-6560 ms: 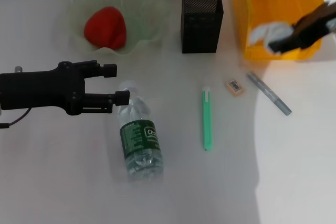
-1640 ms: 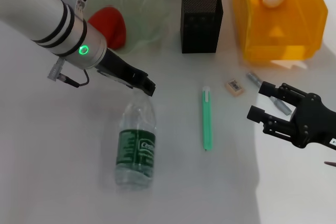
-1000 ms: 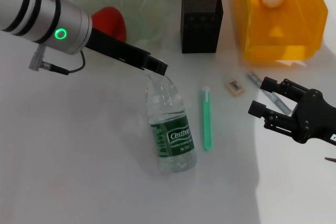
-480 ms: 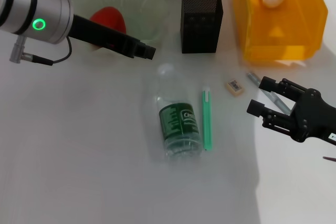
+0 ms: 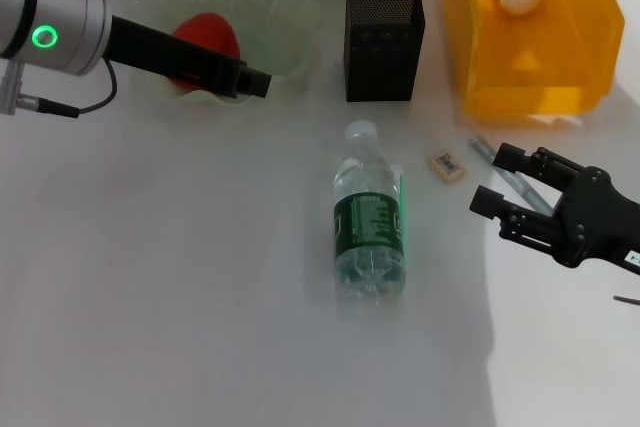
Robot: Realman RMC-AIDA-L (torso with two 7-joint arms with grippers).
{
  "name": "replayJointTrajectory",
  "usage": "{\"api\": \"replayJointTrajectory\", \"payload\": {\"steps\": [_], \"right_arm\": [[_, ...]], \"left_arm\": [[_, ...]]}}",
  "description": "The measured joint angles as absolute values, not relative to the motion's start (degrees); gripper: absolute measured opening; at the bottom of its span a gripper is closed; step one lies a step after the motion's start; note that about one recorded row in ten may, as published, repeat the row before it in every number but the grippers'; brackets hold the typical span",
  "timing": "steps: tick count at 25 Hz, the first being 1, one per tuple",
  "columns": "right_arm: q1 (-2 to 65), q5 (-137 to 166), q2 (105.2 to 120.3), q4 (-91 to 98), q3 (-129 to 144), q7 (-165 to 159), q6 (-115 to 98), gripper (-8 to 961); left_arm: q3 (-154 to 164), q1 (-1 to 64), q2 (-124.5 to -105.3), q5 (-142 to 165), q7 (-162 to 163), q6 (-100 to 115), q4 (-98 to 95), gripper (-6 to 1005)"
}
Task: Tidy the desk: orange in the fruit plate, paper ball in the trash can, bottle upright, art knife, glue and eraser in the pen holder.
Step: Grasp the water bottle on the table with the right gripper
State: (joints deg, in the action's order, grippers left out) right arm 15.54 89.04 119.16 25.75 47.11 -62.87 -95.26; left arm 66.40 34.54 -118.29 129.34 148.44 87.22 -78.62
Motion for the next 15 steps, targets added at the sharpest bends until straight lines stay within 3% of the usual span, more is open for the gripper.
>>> {"api": "replayJointTrajectory", "payload": {"steps": [8,15], "right_arm": [[16.6,89.2,118.41,28.1,47.0,-69.3,-95.3,689],[19.4,95.8,115.97,46.6,47.1,-98.5,-95.1,686]], "left_arm": [[66.3,32.6,-118.4,125.1,135.2,88.2,-74.1,122],[63.6,28.2,-118.29,116.8,113.3,90.6,-68.7,293]]}}
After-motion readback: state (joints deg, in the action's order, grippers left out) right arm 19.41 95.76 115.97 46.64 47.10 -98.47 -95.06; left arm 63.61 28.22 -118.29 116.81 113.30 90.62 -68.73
